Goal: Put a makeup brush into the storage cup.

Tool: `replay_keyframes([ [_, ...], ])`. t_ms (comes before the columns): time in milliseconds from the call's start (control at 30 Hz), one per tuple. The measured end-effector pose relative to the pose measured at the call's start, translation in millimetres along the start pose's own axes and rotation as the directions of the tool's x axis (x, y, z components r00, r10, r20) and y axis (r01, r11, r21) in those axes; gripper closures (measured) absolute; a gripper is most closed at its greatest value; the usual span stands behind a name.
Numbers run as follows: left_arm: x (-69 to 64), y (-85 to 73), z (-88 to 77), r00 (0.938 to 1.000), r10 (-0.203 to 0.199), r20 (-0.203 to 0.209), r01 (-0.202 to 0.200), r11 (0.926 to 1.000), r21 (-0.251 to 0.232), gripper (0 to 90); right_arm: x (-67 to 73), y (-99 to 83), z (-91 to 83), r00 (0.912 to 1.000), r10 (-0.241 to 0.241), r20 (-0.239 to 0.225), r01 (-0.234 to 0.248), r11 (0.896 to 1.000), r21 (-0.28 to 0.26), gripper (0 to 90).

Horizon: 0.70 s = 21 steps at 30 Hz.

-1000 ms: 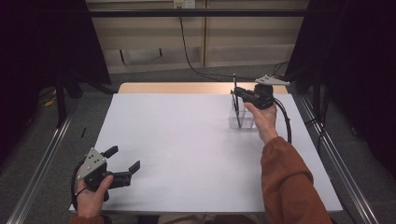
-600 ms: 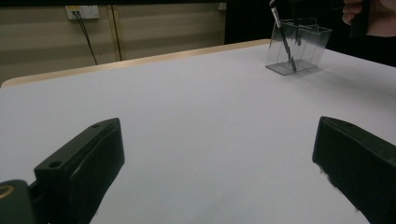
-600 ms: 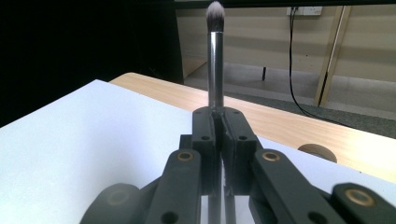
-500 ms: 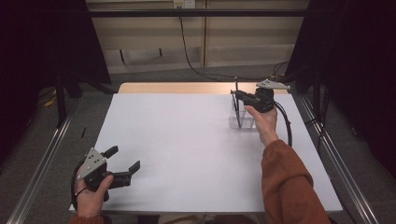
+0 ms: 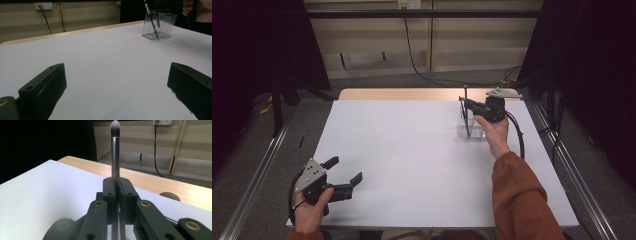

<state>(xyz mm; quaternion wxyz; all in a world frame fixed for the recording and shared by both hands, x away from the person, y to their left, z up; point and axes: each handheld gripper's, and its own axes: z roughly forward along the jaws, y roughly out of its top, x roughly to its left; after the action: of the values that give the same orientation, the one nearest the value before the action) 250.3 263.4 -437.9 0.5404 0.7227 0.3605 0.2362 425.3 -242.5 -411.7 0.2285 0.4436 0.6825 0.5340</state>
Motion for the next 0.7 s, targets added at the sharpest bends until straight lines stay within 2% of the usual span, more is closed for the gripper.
replay_keyframes([
  [333, -0.2, -0.1, -0.2, 1.0, -0.001, 0.002, 0.001, 1.0, -0.002, 2.2, -1.9, -2.1, 0.2, 0.9998, 0.006, -0.016, -0.006, 1.0, 0.005, 82.7],
  [500, 0.0, -0.1, -0.5, 1.0, -0.003, -0.002, 0.003, 1.0, -0.002, 2.2, -0.2, -2.1, 0.4, 0.9999, 0.005, -0.012, -0.005, 1.0, 0.007, 74.1],
  [700, -0.2, 0.0, -0.4, 1.0, -0.005, -0.001, 0.005, 1.0, -0.003, 2.2, -0.8, -2.6, -0.3, 1.0, 0.007, 0.007, -0.007, 1.0, 0.015, 58.2],
])
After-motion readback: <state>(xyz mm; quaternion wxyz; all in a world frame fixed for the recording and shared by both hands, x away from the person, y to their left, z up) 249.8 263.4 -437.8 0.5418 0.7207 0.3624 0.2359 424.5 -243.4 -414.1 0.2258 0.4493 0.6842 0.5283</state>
